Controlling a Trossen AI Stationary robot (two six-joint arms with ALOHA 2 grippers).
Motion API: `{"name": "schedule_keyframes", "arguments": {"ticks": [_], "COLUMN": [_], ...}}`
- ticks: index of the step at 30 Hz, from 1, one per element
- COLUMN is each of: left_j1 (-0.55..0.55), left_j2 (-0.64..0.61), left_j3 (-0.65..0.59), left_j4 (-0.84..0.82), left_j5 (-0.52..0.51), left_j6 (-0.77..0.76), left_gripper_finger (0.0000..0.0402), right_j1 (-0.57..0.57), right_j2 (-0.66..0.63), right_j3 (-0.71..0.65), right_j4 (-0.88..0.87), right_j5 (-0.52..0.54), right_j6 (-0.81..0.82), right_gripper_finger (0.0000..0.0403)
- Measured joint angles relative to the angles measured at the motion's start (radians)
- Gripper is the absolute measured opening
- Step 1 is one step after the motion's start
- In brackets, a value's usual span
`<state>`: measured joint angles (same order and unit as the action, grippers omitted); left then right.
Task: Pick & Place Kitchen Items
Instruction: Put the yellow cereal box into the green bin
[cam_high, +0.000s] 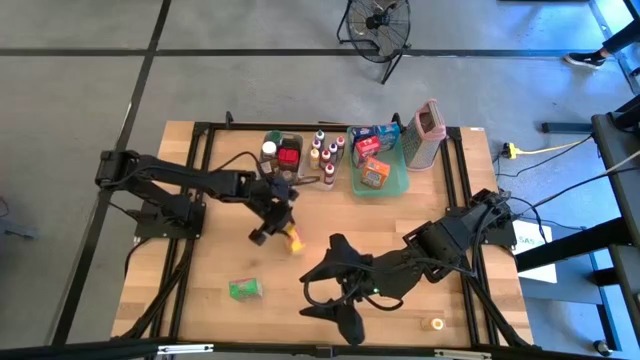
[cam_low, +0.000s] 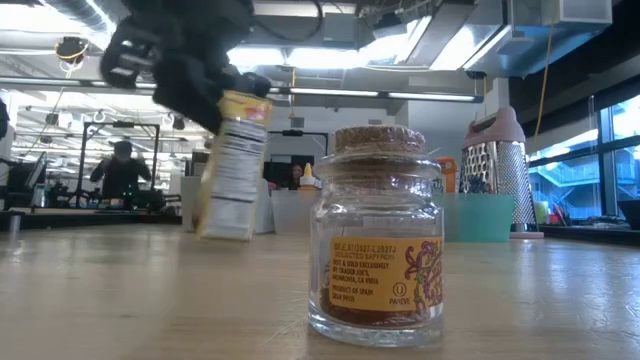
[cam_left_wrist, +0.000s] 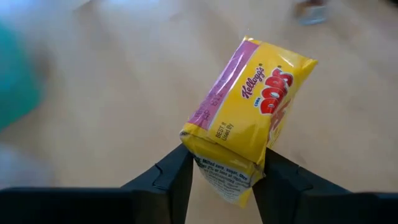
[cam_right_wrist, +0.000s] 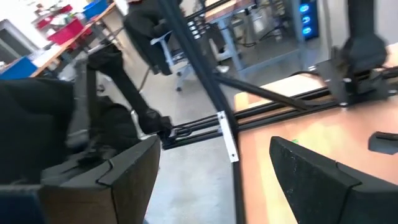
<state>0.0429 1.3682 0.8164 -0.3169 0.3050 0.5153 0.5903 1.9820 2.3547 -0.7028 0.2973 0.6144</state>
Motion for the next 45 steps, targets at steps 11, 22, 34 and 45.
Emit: {"name": "schedule_keyframes", "arguments": {"ticks": [11, 22, 34, 45], "left_j1": [-0.014, -0.037, -0.037, -0.037], "left_j2": [-0.118, -0.251, -0.286, -0.279], "left_j3": [0.356, 0.564, 0.567, 0.567], "left_j4": [-0.402, -0.461, -0.338, -0.216], "left_j5": [-0.248, -0.422, -0.444, -0.536], "left_j6": [-0.274, -0.449, -0.602, -0.547], "left_gripper_finger": [0.0138, 0.0138, 0.0138, 0.0138], "right_j1": [0.000, 0.000, -0.089, -0.182], "right_j2": [-0.001, -0.001, -0.002, -0.044], "right_j3": [0.000, 0.001, 0.001, 0.002], "right_j4": [-0.124, -0.272, -0.282, -0.283], "right_j5": [0.169, 0.505, 0.869, 0.764], "right_j6": [0.004, -0.056, -0.267, -0.414], "right_gripper_finger": [0.0305, 0.0305, 0.0305, 0.0305]}}
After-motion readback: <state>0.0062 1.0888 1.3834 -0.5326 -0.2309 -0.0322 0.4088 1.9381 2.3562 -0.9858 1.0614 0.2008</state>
